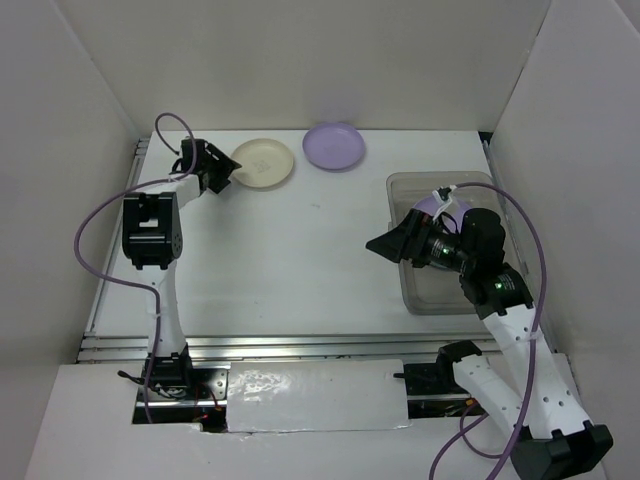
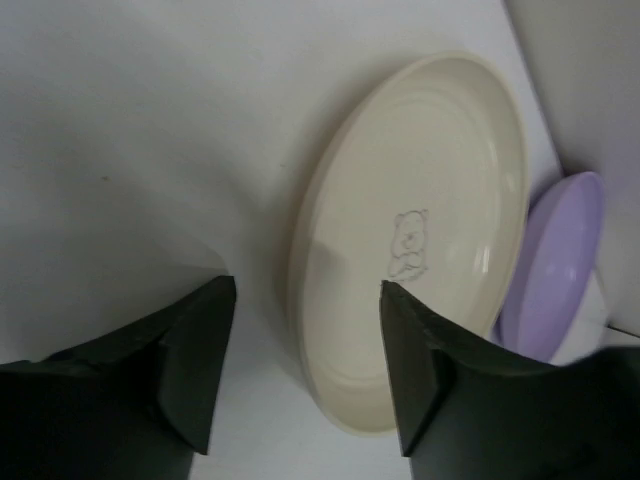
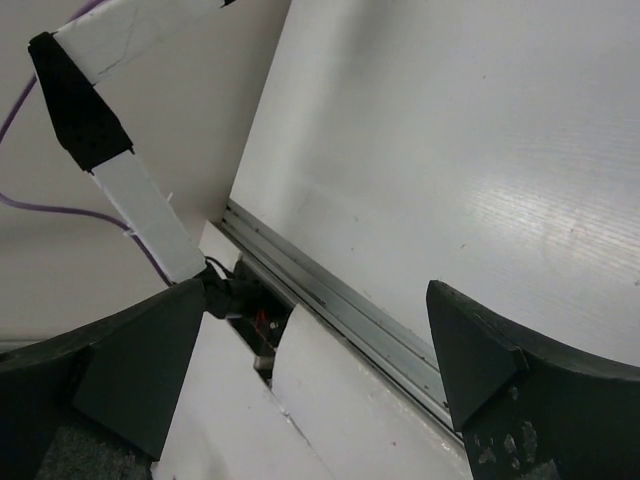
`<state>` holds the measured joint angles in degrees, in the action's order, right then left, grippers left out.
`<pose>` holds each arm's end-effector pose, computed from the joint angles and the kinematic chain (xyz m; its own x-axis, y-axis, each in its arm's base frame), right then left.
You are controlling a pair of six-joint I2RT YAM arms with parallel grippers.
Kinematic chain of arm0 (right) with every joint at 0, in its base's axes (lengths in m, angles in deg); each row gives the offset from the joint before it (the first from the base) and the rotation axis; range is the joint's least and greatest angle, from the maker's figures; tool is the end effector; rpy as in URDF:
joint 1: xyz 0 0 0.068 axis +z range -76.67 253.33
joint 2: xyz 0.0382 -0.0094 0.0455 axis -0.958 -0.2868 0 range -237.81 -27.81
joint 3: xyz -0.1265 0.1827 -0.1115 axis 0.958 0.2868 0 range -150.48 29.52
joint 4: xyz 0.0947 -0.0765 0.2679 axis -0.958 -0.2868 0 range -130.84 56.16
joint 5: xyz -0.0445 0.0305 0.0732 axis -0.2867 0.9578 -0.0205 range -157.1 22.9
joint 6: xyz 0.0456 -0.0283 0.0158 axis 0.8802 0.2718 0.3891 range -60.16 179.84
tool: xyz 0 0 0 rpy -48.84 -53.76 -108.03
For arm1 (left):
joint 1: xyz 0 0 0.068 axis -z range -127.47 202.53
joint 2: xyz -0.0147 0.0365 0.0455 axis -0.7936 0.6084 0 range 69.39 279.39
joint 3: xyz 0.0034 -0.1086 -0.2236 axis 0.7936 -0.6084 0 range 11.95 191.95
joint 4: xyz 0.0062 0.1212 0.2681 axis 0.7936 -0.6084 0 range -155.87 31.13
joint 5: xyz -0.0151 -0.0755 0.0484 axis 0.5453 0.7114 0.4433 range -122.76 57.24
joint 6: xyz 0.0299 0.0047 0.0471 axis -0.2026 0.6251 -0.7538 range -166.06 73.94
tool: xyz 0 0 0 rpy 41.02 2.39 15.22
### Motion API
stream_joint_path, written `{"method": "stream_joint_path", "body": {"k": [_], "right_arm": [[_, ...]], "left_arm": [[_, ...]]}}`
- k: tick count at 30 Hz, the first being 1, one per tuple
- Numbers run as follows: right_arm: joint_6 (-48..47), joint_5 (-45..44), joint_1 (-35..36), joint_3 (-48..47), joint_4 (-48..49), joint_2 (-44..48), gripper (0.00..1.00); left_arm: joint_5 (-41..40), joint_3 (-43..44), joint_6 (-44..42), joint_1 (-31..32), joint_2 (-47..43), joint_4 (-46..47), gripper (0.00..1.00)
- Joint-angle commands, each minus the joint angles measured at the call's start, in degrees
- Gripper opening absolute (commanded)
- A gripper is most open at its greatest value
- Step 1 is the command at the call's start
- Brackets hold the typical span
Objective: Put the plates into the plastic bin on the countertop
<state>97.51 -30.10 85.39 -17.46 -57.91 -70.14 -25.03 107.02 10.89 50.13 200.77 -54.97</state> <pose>0.2065 0.0679 0.3220 -0.6985 0.3499 -0.6242 -0.3727 0.5668 0.7347 0.5335 0.0171 0.1152 -0.3524 -0.8461 -0.4000 -0.4095 0.5237 -0.7470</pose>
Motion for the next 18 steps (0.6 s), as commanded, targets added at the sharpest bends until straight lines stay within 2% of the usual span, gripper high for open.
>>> {"method": "stream_joint_path", "body": {"k": [1,2,3,5,11,13,14,16,18], "right_arm": [[-4.2,-0.9,-1.0,-3.1,-2.0,-0.4,1.00],[-4.0,-0.7,-1.5,-3.1,-1.9,0.2,1.00],[-4.2,-0.6,-1.6,-2.9,-1.7,0.6,1.00],[-4.2,-2.4,-2.2,-2.5,-1.7,1.5,1.00],[-4.5,-2.6,-4.2,-2.2,-4.2,1.5,1.00],[-4.2,-2.9,-4.3,-2.1,-4.5,2.9,1.00],[-3.9,-2.9,-4.5,-2.1,-4.5,3.1,1.00],[-3.5,-2.9,-4.6,-2.7,-5.0,4.0,1.00],[-3.2,-2.7,-4.6,-3.4,-5.7,4.7,1.00]], "left_arm": [[-6.5,4.8,-1.3,1.2,3.3,-9.1,0.69],[-7.0,6.1,-1.7,1.7,3.8,-10.1,0.64],[-7.5,8.1,-1.6,1.9,4.8,-12.0,0.52],[-9.4,8.8,-1.8,1.8,5.1,-14.5,0.43],[-9.0,8.6,-2.2,1.8,5.6,-14.9,0.39],[-9.8,9.5,-2.3,1.8,5.6,-15.9,0.09],[-11.0,9.3,-1.2,1.8,5.1,-18.6,0.00],[-15.7,7.1,0.6,1.8,0.8,-21.5,0.00],[-19.8,-1.7,4.9,1.8,-8.6,-22.2,0.00]]}}
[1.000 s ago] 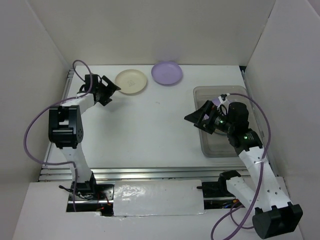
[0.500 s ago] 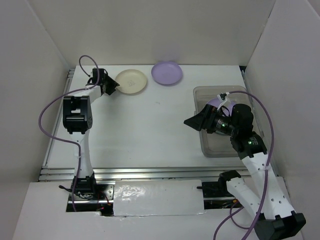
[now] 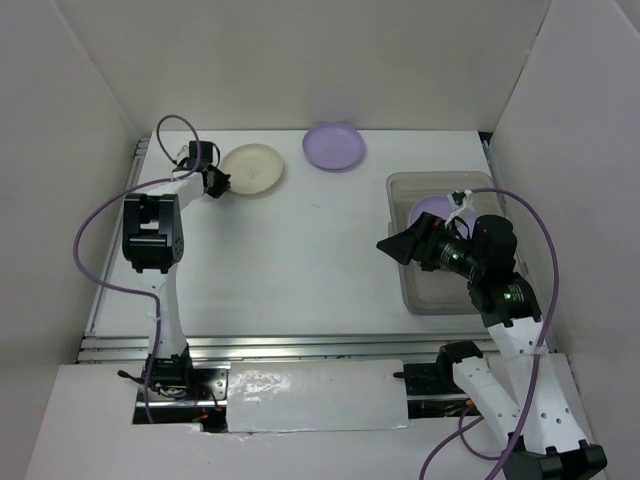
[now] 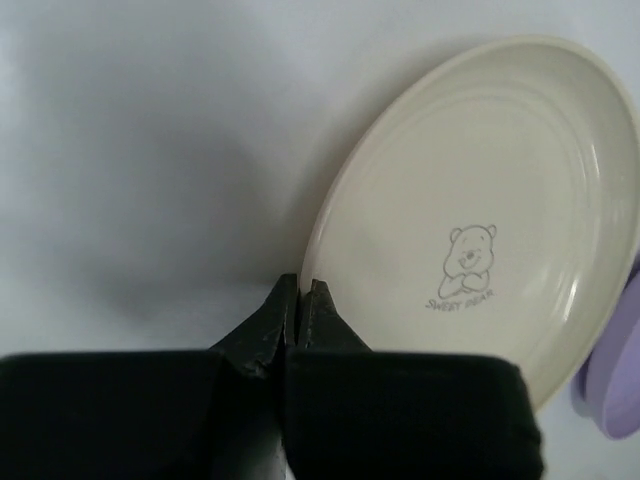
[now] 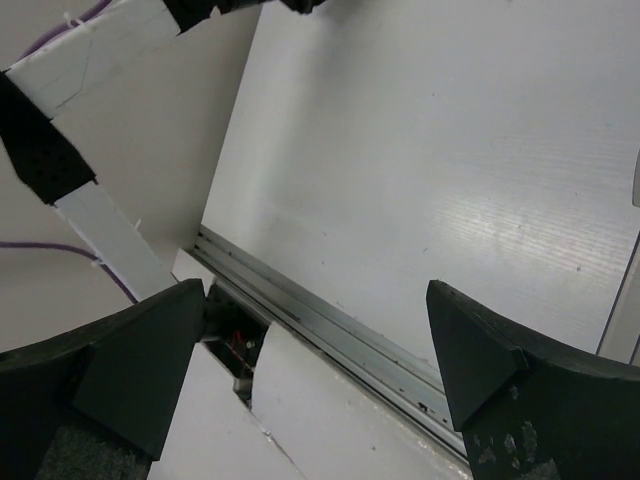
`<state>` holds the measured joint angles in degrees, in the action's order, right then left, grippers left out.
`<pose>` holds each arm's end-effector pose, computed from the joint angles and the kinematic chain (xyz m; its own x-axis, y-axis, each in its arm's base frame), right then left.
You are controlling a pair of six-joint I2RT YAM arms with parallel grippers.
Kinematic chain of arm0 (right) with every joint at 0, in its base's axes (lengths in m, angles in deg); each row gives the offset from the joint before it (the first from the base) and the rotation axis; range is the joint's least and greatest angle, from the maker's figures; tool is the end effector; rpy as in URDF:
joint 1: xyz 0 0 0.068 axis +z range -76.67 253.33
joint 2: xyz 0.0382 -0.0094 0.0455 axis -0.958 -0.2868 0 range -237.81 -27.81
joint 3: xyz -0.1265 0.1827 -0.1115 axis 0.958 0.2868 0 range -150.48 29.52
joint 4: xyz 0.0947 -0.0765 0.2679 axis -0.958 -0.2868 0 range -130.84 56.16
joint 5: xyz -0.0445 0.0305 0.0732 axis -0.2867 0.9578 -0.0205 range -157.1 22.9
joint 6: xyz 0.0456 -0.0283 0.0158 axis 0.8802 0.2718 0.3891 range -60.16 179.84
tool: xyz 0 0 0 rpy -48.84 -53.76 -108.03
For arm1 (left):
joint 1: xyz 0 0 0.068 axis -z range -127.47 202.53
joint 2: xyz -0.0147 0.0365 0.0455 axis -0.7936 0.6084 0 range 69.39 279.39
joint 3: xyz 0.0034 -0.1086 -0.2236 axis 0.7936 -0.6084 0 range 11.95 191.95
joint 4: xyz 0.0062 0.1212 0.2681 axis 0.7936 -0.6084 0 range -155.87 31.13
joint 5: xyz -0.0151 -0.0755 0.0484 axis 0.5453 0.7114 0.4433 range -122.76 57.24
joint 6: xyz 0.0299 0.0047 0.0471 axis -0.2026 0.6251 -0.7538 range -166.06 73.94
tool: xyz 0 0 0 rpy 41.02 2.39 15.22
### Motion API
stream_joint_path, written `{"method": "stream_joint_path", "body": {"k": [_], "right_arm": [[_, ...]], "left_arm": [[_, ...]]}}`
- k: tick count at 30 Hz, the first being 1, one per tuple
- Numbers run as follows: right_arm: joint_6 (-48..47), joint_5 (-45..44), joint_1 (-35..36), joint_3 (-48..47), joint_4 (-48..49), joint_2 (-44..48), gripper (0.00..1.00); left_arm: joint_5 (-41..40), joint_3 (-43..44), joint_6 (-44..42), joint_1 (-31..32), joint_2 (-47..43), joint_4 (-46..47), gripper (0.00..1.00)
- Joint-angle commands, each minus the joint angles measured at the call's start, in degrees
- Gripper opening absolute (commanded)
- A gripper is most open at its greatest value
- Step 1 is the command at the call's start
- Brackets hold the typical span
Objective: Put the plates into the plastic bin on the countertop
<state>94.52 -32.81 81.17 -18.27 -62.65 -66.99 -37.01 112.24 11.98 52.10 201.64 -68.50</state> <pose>0.1969 0.0491 0.3291 -0.6434 0.3860 -0.6611 -0.3287 0.6406 0.6940 0.5339 0.0068 0.1185 -0.2980 -0.8483 -0.4376 -0.5964 0.5234 -0.6086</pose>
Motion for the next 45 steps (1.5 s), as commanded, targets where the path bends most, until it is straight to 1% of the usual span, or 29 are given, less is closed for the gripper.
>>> {"method": "stream_joint_path", "body": {"k": [1,2,3,4,5,7,8,9,11,13,14,15,16,17,19,21,23,24,27,31,32,33,34,35,36,38,39,42,45], "right_arm": [[0.0,0.1,-0.4,-3.2,-1.2,1.9,1.00],[0.5,0.3,-0.4,-3.4,-1.2,2.3,1.00],[0.9,-0.1,-0.3,-3.5,-1.5,3.2,1.00],[1.8,-0.7,-0.3,-4.1,-2.0,3.6,1.00],[2.5,-2.4,-0.3,-4.6,-2.6,4.2,1.00],[4.0,-5.6,-0.2,-6.5,-4.9,5.6,1.00],[5.9,-7.7,-0.3,-7.5,-6.3,6.2,1.00],[7.0,-12.4,-0.4,-8.5,-8.8,7.4,1.00],[9.8,-16.7,-0.4,-11.0,-10.8,9.9,1.00],[12.2,-22.7,-0.5,-13.6,-14.2,11.8,1.00],[13.0,-24.9,-0.5,-14.7,-15.6,13.5,1.00],[13.7,-29.5,-0.5,-17.2,-18.5,14.3,1.00],[15.4,-31.8,-0.6,-18.4,-20.1,15.1,1.00],[15.9,-33.5,-0.8,-19.2,-21.3,16.8,1.00],[16.1,-36.7,-0.6,-22.2,-22.9,17.8,1.00],[15.5,-36.9,-0.6,-25.7,-25.4,17.6,1.00],[14.4,-36.4,-0.4,-28.3,-27.3,16.9,1.00],[14.1,-36.0,-0.4,-28.8,-27.7,16.9,1.00],[13.9,-35.4,0.0,-30.0,-28.7,17.4,1.00],[13.8,-33.1,0.5,-29.3,-28.8,18.7,1.00],[13.7,-32.8,0.8,-29.1,-28.8,18.8,1.00],[13.6,-32.6,1.0,-29.2,-28.8,19.0,1.00],[13.4,-32.7,1.1,-29.3,-29.2,19.0,1.00],[12.9,-32.4,1.2,-29.6,-29.3,19.0,1.00],[12.8,-32.3,1.4,-29.8,-29.2,19.0,1.00],[12.3,-32.0,1.6,-30.2,-28.8,18.9,1.00],[12.3,-31.7,1.7,-30.0,-28.6,18.9,1.00],[12.3,-30.2,2.0,-28.9,-27.2,18.8,1.00],[12.4,-29.1,2.1,-27.5,-25.5,19.0,1.00]], "left_arm": [[-11.3,-10.6,5.1,-0.2,-13.6,-7.7,0.00],[-12.0,-18.0,6.2,-0.2,-21.6,-3.8,0.00],[-11.8,-21.3,5.9,1.7,-24.9,-1.2,0.00],[-9.2,-23.5,4.8,2.6,-27.9,1.9,0.00],[-8.2,-23.9,1.4,3.9,-31.1,3.4,0.00],[-7.1,-20.0,-2.4,10.5,-31.3,-0.6,0.00],[-7.2,-14.6,-5.5,13.3,-29.5,-3.2,0.00],[-7.0,-12.1,-6.4,18.3,-28.5,-6.5,0.00],[-4.5,-6.4,-7.2,24.3,-25.0,-7.7,0.00],[-3.3,0.4,-7.7,28.2,-22.3,-10.2,0.00],[-3.9,3.0,-7.8,30.1,-19.2,-11.5,0.00],[-4.1,5.9,-8.0,33.9,-17.7,-12.6,0.00],[-4.0,8.2,-8.8,35.7,-16.1,-13.8,0.00],[-3.7,12.5,-9.0,38.6,-13.3,-14.0,0.00],[-2.3,16.8,-9.1,40.8,-10.7,-12.3,0.00],[0.3,19.2,-8.9,43.7,-7.0,-10.9,0.00],[1.5,24.5,-8.9,46.4,-2.6,-10.1,0.00],[1.8,28.6,-8.9,47.3,-1.0,-10.1,0.00],[2.1,33.7,-8.0,49.6,4.2,-9.4,0.00],[2.8,32.9,-5.5,50.0,6.6,-4.9,0.00],[2.9,33.1,-5.1,50.0,7.0,-3.7,0.05],[3.0,34.5,-4.4,50.0,8.1,-3.9,0.31],[3.0,35.3,-4.3,50.0,8.4,-4.1,0.44],[2.9,35.6,-4.0,50.0,8.5,-4.2,0.60],[2.9,34.9,-3.9,50.0,7.4,-3.7,0.99],[2.3,32.3,-4.4,50.3,5.0,-1.5,0.99],[2.2,29.4,-4.9,50.3,1.6,1.3,0.99],[-1.1,27.9,-6.6,50.3,-4.0,1.8,0.99],[-11.2,26.9,-8.8,49.7,-9.9,-2.1,0.99]]}}
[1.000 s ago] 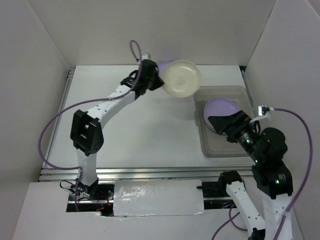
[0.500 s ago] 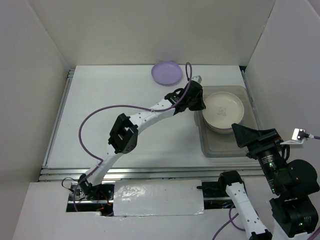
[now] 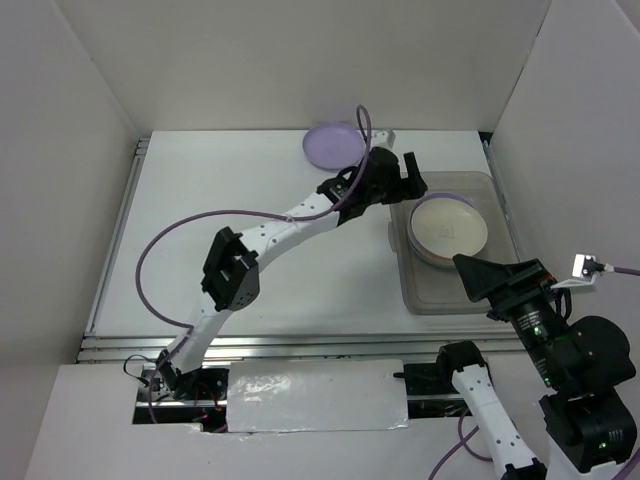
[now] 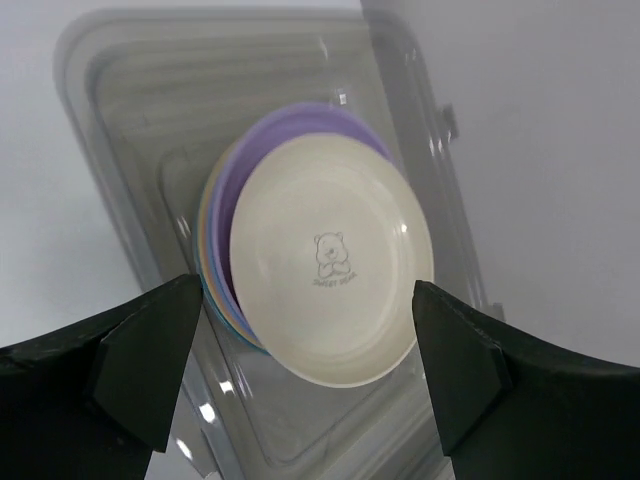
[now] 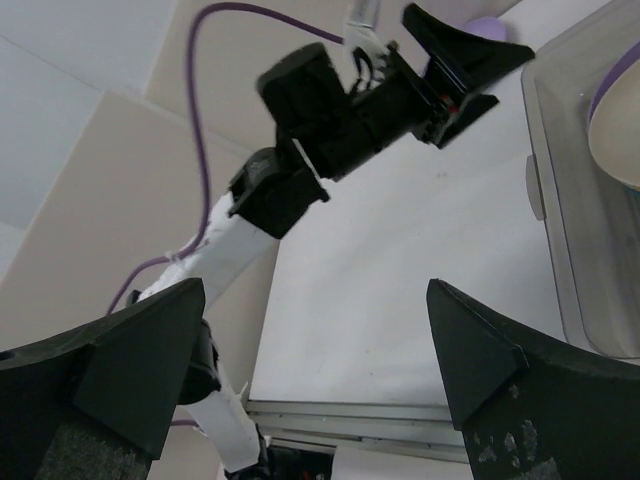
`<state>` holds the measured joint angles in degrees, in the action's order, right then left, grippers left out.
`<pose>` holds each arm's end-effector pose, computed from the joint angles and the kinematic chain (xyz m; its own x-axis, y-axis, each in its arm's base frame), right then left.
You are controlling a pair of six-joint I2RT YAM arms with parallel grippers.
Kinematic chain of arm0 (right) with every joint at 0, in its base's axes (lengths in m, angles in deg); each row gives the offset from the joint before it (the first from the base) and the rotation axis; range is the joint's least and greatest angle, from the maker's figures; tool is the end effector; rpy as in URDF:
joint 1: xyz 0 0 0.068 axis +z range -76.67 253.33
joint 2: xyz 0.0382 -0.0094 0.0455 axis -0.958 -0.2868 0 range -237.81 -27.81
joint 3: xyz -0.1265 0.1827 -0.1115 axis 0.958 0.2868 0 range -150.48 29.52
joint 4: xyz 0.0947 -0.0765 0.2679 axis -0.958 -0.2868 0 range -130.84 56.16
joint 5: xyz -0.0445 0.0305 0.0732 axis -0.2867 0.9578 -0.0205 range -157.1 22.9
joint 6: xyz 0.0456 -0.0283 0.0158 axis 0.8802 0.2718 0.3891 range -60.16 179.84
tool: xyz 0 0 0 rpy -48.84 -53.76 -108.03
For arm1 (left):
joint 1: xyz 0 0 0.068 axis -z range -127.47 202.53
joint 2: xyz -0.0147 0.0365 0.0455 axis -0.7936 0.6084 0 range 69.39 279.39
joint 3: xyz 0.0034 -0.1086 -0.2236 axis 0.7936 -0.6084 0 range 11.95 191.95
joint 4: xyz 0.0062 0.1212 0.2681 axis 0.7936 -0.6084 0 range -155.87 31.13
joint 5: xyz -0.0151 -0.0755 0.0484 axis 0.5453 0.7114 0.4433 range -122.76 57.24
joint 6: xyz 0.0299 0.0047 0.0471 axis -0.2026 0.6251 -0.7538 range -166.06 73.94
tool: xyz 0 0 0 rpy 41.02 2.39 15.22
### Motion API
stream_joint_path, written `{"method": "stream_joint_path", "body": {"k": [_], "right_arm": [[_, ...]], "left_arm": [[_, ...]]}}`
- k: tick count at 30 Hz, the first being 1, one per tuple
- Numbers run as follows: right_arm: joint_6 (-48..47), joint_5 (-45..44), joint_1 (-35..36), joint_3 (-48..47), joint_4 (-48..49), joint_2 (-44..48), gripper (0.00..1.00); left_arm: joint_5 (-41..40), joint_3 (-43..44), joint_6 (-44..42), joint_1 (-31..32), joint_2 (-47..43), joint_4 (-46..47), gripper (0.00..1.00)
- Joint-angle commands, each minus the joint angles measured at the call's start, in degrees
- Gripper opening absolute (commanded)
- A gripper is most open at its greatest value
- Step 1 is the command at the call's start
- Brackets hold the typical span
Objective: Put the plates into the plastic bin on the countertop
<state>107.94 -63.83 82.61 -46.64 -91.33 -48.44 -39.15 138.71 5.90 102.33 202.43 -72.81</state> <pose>0.0171 0.0051 0.4584 -0.1841 0.7229 -0.6660 -0.1200 0.6559 0.7452 0.3732 -0.4351 0.2783 -0.6822 -0.4053 -0.6085 0.2506 0.6523 -0.7154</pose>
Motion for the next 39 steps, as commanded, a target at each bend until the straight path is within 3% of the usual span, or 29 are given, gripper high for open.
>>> {"method": "stream_joint_path", "body": {"k": [1,3,6,11,12,15,21,28,33,37,39], "right_arm": [[-1.0,2.2,0.6,1.8,4.1,0.4,1.00],[-1.1,3.2,0.7,2.9,4.8,0.3,1.00],[-1.0,5.1,0.8,5.3,6.8,0.5,1.00],[-1.2,6.5,0.7,8.0,8.4,0.0,1.00],[-1.5,7.0,0.7,8.5,8.8,-0.3,1.00],[-1.7,8.2,0.7,10.9,10.6,-0.3,1.00],[-2.7,10.8,0.6,15.9,13.2,-1.3,1.00],[-2.6,13.2,0.6,18.8,15.9,-1.3,1.00],[-3.4,13.3,0.6,19.1,16.0,-1.6,1.00],[-3.5,13.4,0.6,18.5,15.7,-1.5,1.00],[-3.8,13.6,0.5,17.7,15.4,-1.5,1.00]], "left_arm": [[-14.9,-0.5,-2.8,-1.0,-11.8,1.4,0.99],[-18.5,-2.8,0.4,-5.0,-14.5,-3.0,0.99],[-16.0,-4.9,6.8,-14.0,-14.0,-6.4,0.99],[-0.2,-4.6,5.1,-26.4,-5.4,2.2,0.99],[3.8,-5.1,4.6,-27.6,-2.4,9.1,0.99],[5.9,-3.3,3.6,-31.3,2.5,15.5,0.99],[5.3,4.6,0.2,-33.3,12.2,17.7,0.99],[7.6,3.1,1.4,-33.7,19.5,23.2,0.99],[7.7,9.1,1.8,-33.3,24.7,18.9,0.98],[6.7,9.2,2.8,-33.3,25.5,16.2,0.82],[4.4,9.5,2.6,-33.2,26.0,15.5,0.79]]}}
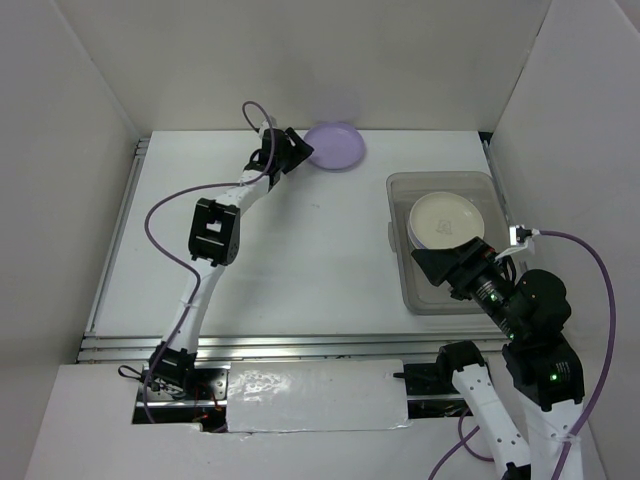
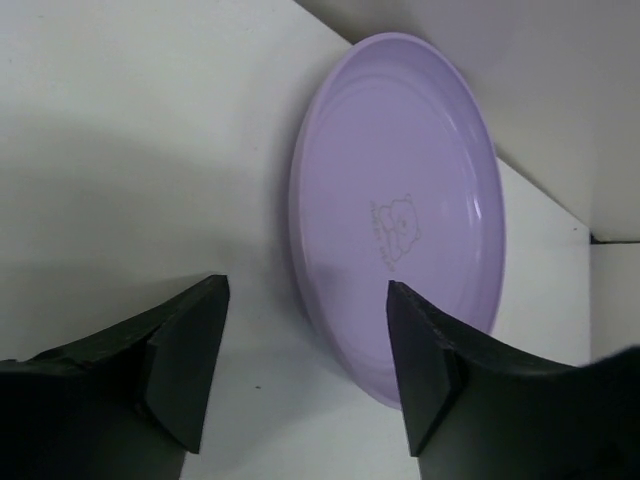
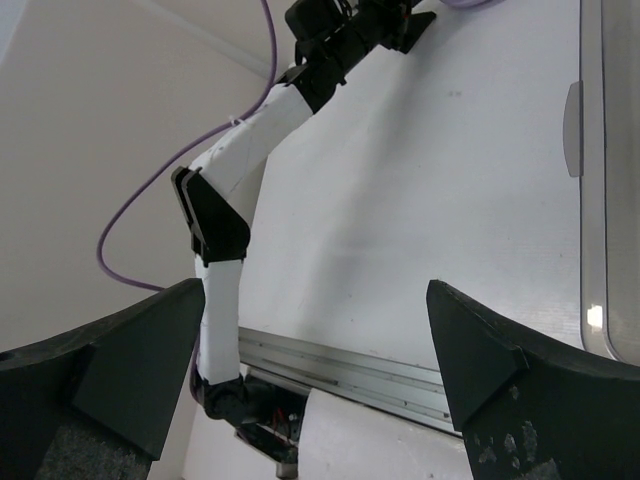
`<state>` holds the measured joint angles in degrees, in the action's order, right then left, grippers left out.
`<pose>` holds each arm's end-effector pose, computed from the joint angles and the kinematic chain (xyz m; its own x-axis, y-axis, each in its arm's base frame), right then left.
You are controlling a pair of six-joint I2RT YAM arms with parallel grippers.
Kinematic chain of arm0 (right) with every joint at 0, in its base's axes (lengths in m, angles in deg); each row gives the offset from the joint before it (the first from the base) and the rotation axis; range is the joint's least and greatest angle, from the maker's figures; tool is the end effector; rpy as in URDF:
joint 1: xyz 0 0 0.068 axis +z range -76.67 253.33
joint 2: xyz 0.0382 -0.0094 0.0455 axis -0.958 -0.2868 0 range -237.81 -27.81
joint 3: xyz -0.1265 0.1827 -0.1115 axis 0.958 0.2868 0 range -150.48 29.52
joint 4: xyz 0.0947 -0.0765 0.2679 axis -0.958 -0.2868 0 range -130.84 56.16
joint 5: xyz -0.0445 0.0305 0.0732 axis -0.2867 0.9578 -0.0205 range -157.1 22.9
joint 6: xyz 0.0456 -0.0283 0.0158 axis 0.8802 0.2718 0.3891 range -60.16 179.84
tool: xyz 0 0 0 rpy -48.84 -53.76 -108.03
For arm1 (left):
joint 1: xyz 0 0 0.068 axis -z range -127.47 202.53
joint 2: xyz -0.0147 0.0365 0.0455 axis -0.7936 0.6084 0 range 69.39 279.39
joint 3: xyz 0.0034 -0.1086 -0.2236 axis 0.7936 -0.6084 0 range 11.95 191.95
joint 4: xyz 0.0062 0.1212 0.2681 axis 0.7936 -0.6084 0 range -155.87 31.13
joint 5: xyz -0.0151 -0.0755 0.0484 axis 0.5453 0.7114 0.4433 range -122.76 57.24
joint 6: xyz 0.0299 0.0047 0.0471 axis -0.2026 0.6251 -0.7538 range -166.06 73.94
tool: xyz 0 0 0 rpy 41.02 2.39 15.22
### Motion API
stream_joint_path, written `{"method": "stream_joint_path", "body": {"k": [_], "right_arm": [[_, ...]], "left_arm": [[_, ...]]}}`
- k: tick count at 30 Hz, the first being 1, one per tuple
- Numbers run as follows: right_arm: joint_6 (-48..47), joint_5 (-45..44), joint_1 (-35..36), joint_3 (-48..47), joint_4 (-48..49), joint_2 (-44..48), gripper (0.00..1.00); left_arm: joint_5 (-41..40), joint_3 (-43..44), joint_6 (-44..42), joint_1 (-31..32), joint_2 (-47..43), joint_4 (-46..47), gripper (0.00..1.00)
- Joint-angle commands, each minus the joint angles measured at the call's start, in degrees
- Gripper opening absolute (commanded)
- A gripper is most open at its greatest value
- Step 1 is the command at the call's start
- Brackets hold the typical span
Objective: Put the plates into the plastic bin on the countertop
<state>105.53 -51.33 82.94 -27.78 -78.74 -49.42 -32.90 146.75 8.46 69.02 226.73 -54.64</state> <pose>0.0966 0.0270 0.3956 -0.4144 0.6283 -0.6584 -0.1841 0.6506 0.7368 0.6030 -0.1784 0.1183 -0.4042 -0.7296 -0.5517 -0.0817 0.6295 -0.7727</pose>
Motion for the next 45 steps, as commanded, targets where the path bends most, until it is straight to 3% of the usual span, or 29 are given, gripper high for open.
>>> {"method": "stream_joint_path", "body": {"k": [1,2,3,4,7,12,14,18,22,26,29,35,39,42,45], "right_arm": [[-1.3,1.2,0.1,-1.5,2.5,-0.4,1.00],[-1.4,1.2,0.2,-1.8,2.5,-0.2,1.00],[-1.3,1.3,0.2,-1.9,2.3,0.1,1.00],[-1.3,1.4,0.1,-2.0,2.3,0.2,1.00],[-1.2,1.3,0.2,-2.8,1.8,0.8,1.00],[-1.8,0.1,0.2,-3.9,0.3,1.5,1.00],[-2.1,-0.4,0.2,-4.0,0.1,1.5,1.00],[-2.4,-0.4,0.1,-3.1,0.3,1.6,1.00],[-2.6,-0.7,0.2,-2.3,0.6,1.7,1.00],[-3.6,-1.4,0.2,-3.1,-0.1,1.1,1.00],[-3.8,-1.9,0.2,-3.0,-0.1,1.3,1.00],[-3.9,-2.0,0.2,-3.9,-0.4,1.0,1.00],[-3.9,-3.7,0.1,-5.5,-0.9,0.5,1.00],[-3.6,-6.4,0.2,-7.5,-1.9,-0.5,1.00],[-3.2,-10.0,0.3,-9.3,-3.2,-0.5,1.00]], "left_arm": [[-1.4,1.8,-0.1,0.1,2.2,-2.8,0.75],[-1.3,2.2,-0.1,0.1,2.6,-2.8,0.71],[-1.1,3.1,-0.2,0.1,3.3,-3.1,0.57],[-0.8,3.2,-0.2,0.1,3.7,-3.2,0.50],[-0.5,1.7,-0.3,0.6,3.5,-2.3,0.35],[-0.4,0.6,-0.6,1.1,3.2,0.0,0.29],[-0.4,-0.5,-0.6,1.2,2.2,1.6,0.18],[2.5,-3.8,1.1,1.2,0.4,8.3,0.19],[2.5,0.2,1.7,1.7,1.6,6.0,0.00],[0.6,-13.0,2.4,1.6,-5.1,10.7,0.00],[0.4,-22.7,2.9,1.5,-14.9,14.8,0.00],[-1.8,-35.7,1.1,1.6,-32.0,13.9,0.00],[-3.6,-34.4,-3.4,4.4,-39.0,3.6,0.00],[-7.3,-27.7,-9.1,10.4,-40.0,-7.5,0.00],[-8.0,-16.7,-12.4,16.3,-35.5,-17.5,0.00]]}}
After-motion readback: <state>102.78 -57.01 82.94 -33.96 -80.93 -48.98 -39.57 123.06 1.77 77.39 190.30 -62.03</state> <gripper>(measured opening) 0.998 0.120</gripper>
